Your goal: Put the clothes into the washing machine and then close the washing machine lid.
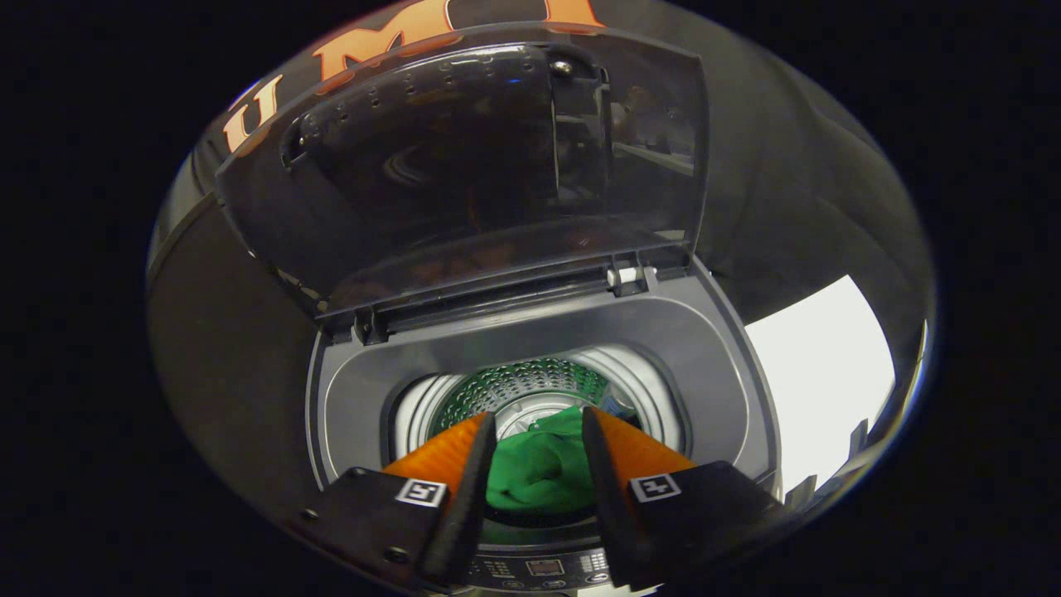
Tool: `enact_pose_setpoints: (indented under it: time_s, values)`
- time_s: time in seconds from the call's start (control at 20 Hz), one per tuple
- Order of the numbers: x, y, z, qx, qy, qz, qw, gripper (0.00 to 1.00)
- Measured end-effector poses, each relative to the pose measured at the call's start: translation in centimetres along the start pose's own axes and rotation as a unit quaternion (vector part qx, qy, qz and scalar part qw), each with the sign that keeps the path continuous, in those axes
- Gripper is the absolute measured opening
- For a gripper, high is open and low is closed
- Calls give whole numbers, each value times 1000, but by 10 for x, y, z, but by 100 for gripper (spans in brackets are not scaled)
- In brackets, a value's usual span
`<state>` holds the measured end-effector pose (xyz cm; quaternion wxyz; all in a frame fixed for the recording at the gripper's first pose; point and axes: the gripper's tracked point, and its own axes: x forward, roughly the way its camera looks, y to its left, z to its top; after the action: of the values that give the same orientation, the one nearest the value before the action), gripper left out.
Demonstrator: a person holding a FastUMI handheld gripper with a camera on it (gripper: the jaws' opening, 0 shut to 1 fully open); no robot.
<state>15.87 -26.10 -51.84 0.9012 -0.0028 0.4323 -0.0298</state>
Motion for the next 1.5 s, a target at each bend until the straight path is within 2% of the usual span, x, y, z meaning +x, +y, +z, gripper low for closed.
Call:
enact_pose_setpoints:
  time_s: [0.15,0.4,0.6,0.85,1.1,1.25,1.5]
  values:
    - [-12,-4,11,-8,-11,-6,1000,100]
    - [-48,-8,40,-28,-41,-10,999,100]
    - [-90,1,87,-31,-89,4,996,100]
    - [-148,20,150,-57,-160,12,985,100]
    - [-190,40,207,-49,-218,38,974,99]
    - [-202,51,242,-46,-247,45,967,99]
    - [-189,64,274,-65,-270,45,960,99]
